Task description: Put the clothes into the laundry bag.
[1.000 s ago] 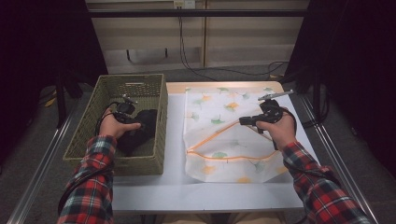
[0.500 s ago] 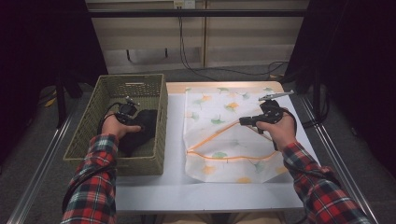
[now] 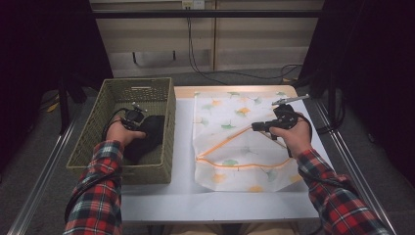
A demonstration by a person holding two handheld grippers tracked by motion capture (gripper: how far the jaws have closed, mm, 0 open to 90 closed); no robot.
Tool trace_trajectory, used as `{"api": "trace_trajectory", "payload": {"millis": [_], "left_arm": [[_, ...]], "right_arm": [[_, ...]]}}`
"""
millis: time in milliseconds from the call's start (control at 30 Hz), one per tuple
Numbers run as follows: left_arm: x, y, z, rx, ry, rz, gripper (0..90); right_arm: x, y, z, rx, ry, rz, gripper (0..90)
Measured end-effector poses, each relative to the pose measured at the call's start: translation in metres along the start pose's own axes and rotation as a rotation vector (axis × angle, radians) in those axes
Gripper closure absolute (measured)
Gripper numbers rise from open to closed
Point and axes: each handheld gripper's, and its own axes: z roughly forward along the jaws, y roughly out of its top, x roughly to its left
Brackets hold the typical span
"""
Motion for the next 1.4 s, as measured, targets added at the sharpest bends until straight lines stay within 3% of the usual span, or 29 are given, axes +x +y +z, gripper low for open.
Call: {"api": "trace_trajectory", "payload": {"millis": [67, 100, 300, 400, 500, 767, 933, 1000, 1067, 1100, 1233, 1300, 1400], "left_arm": [[-0.002, 0.001, -0.001, 0.003, 0.007, -0.05, 58.7], [-0.001, 0.002, -0.003, 0.012, 0.006, -0.05, 59.2], [-0.002, 0.004, -0.013, 0.017, 0.005, -0.148, 60.9], [0.0, 0.005, -0.023, 0.023, -0.008, -0.179, 61.2], [0.001, 0.007, -0.034, -0.009, 0.004, -0.21, 61.4], [0.006, 0.008, -0.06, -0.057, -0.011, -0.246, 61.4], [0.007, 0.007, -0.054, -0.072, 0.019, -0.202, 61.0], [0.008, 0.005, -0.043, -0.077, 0.025, -0.173, 60.2], [0.009, 0.002, -0.034, -0.091, 0.027, -0.18, 58.9], [0.011, 0.0, -0.027, -0.092, 0.026, -0.162, 57.5], [0.012, -0.002, -0.016, -0.09, 0.007, -0.145, 46.3], [0.011, -0.003, -0.012, -0.092, 0.007, -0.115, 39.6], [0.01, -0.002, -0.011, -0.087, -0.016, -0.125, 29.7]], "right_arm": [[0.0, 0.0, 0.0, -0.001, -0.001, 0.004, 89.8], [0.0, 0.0, 0.0, 0.0, -0.001, 0.004, 89.8], [0.0, 0.001, -0.001, -0.001, -0.001, 0.0, 89.8], [0.0, 0.001, -0.002, -0.003, -0.003, -0.001, 89.8], [0.0, 0.001, -0.002, -0.006, -0.002, -0.001, 89.8], [0.002, 0.001, -0.001, -0.005, 0.002, 0.0, 89.8], [0.002, 0.001, 0.0, -0.005, 0.001, -0.001, 89.8], [0.002, 0.0, 0.0, -0.004, 0.002, 0.0, 89.8], [0.002, 0.0, 0.001, -0.002, 0.005, -0.002, 89.8], [0.002, 0.0, 0.001, -0.001, 0.004, -0.003, 89.8], [0.001, 0.0, 0.001, 0.0, 0.006, 0.0, 89.8], [0.001, 0.0, 0.001, 0.0, 0.006, -0.001, 89.7], [0.0, -0.001, 0.001, -0.002, 0.008, 0.0, 89.8]]}}
